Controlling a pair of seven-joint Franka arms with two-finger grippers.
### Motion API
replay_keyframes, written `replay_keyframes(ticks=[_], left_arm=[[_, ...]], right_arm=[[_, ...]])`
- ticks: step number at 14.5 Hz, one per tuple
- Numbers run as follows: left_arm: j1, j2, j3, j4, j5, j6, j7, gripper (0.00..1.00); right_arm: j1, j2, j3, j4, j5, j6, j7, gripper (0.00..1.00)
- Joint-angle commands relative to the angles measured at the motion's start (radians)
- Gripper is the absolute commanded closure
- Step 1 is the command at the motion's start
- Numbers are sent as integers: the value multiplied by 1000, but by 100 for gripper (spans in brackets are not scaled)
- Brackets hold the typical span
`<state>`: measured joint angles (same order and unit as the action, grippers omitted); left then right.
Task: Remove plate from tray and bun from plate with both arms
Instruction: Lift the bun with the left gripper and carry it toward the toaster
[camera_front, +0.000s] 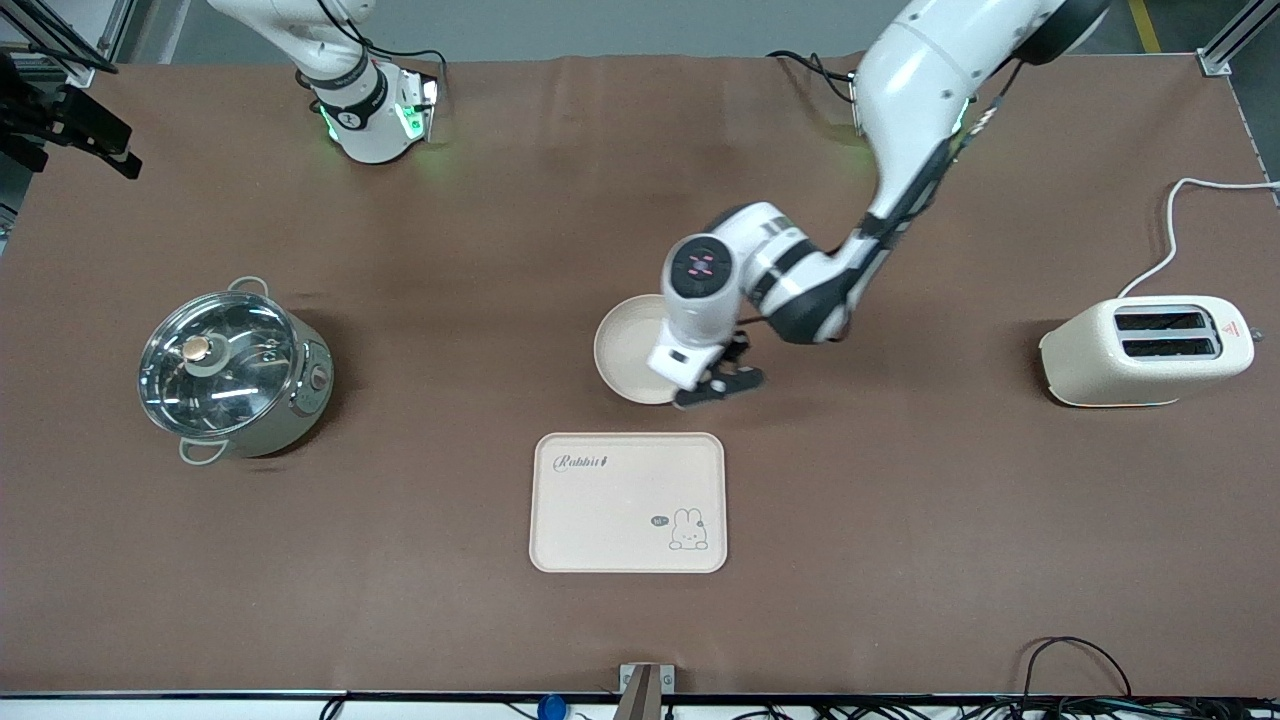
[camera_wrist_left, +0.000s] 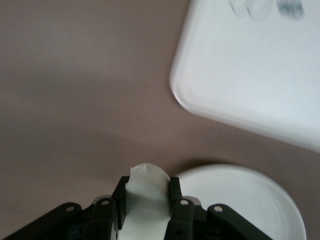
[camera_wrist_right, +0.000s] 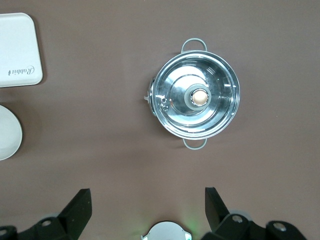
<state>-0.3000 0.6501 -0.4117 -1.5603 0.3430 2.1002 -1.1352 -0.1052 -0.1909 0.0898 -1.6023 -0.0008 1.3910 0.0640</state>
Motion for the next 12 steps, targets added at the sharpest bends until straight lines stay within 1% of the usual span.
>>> replay_keyframes(ticks=[1,2,5,7,10,12], left_arm=[[131,-30,-5,-43,-15,-14,67,63],[175,-23,-5,-50,-10,-14,101,62],[266,3,-4,-52,-4,-14,146,61],[315,38,-1,-53,-2,-6,152,59],[366,72,2,-52,-2,4,152,58],[375,80,7,-53,-4,4,152,56]], right_arm=[[16,-7,-2,-16,-21,17,5,0],[24,-9,-2,-16,-19,17,5,0],[35,-10,-2,-16,-19,8,7,0],[35,-13,-2,-16,-19,-9,7,0],[29,-18,-8,-14,-10,-35,7,0],[27,-18,-13,-11,-8,-33,5,0]])
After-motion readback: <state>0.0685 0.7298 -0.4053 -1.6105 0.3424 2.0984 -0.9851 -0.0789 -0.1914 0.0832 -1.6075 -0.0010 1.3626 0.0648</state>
